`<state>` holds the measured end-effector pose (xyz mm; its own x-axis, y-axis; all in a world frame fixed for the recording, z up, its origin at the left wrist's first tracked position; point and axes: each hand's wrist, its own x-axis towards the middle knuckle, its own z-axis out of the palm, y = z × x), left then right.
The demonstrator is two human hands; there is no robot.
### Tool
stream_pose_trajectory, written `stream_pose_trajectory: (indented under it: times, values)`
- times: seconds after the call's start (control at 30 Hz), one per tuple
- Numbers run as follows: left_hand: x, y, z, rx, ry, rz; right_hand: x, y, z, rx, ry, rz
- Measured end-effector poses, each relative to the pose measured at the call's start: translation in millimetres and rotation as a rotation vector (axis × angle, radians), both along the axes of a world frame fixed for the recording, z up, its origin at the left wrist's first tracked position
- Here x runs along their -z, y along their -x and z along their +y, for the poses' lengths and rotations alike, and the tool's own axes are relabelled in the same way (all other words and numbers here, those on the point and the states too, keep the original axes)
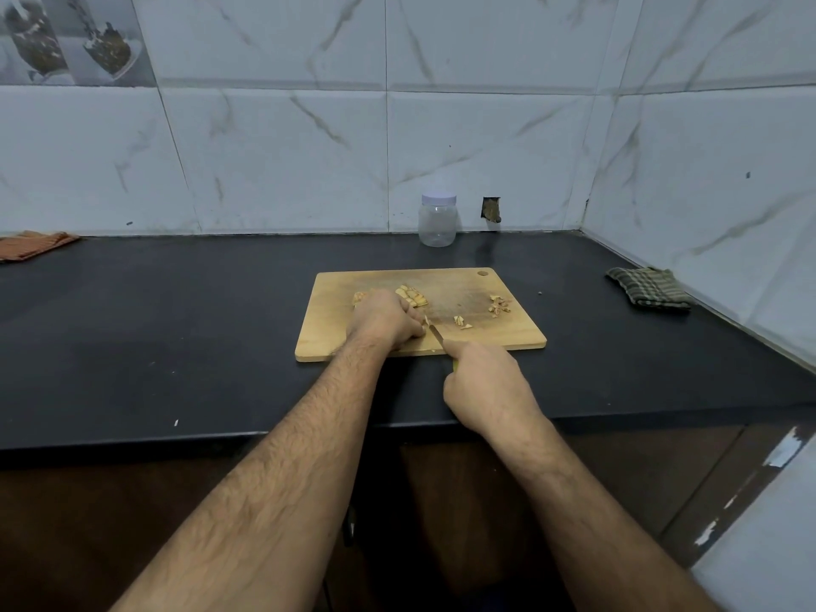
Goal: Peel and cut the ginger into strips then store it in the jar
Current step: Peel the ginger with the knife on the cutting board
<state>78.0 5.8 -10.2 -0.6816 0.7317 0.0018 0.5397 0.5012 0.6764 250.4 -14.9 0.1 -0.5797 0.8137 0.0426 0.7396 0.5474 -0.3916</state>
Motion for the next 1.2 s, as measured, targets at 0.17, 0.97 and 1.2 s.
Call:
stream_pose_trajectory:
  times: [0.17,0.97,1.2]
  values:
    - [3,1,-3,0.023,-0.011,0.028,-4,3,3,0.010,-0.002,0.045]
    - [-4,-4,-1,-0.066,0.023,-0.057,0,3,-2,-0.020,-0.013,0.041]
    - [-8,-4,1,-0.062,0.051,-0.100,5,2,-2,-0.012,-0.026,0.098]
